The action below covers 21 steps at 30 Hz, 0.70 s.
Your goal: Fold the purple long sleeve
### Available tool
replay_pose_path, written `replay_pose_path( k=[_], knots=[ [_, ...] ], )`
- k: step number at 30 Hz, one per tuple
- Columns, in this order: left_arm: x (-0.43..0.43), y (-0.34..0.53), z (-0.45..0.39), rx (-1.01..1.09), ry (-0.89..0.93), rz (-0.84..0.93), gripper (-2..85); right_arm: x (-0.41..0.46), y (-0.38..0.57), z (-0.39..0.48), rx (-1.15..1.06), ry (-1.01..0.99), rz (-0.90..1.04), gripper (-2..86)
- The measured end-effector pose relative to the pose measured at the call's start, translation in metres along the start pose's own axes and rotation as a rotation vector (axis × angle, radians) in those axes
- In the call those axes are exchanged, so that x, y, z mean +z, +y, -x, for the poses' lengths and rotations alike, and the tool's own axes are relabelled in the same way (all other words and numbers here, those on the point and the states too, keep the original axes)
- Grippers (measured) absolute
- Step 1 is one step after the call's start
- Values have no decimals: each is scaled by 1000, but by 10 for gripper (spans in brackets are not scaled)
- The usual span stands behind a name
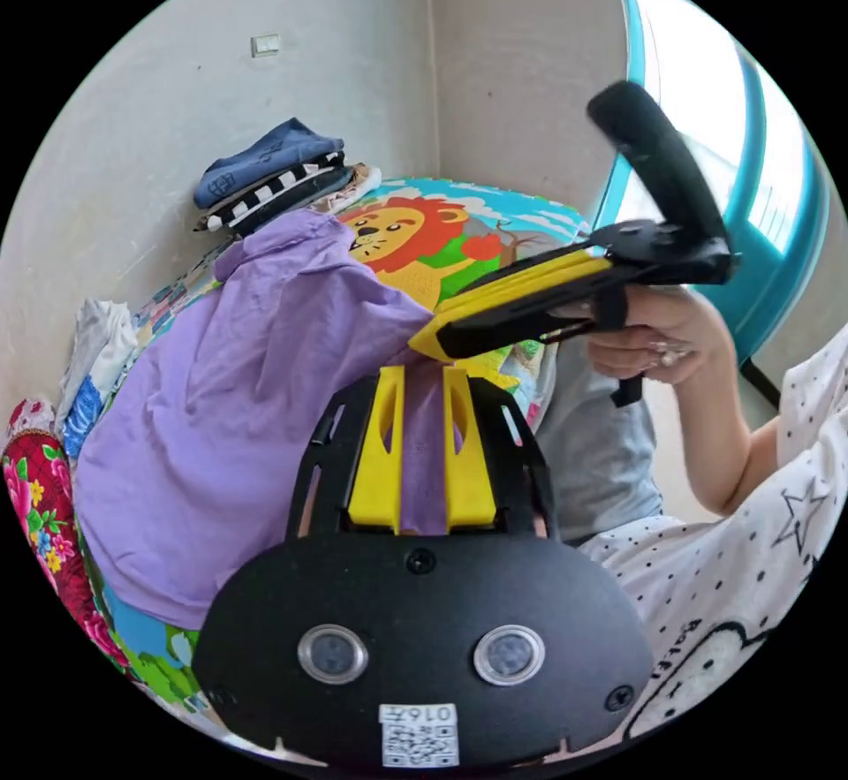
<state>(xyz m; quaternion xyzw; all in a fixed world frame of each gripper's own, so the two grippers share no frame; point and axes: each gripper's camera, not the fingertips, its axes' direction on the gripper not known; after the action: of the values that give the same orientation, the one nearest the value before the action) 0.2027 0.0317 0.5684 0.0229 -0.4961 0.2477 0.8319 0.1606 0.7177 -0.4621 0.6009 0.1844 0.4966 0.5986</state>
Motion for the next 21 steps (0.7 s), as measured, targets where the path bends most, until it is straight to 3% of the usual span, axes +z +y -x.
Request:
replay_pose_path(
  k=[4, 7, 9, 10, 13, 15, 21],
  knots=[
    [-5, 8, 5, 37, -14, 10, 6, -4, 16, 22, -170, 94, 41, 6],
    [-42, 35, 60, -98, 273, -168, -5, -30, 31, 15, -241, -35, -88, 5],
    [-58, 72, 124, -303, 563, -317, -8, -41, 36, -6, -174, -8, -176, 8],
    [-61, 81, 137, -337, 609, -351, -9, -42, 38, -24, -106, 45, -195, 12],
    [-80, 120, 171, -476, 578, -443, -9, -20, 31, -71, 50, 206, -127, 38],
    [-91, 133, 178, -517, 521, -444, -10, -2, 20, -106, 173, 203, -57, 71],
    [-93, 131, 164, -457, 510, -377, -9, 41, -10, -217, 378, -344, -66, 102]
  ],
)
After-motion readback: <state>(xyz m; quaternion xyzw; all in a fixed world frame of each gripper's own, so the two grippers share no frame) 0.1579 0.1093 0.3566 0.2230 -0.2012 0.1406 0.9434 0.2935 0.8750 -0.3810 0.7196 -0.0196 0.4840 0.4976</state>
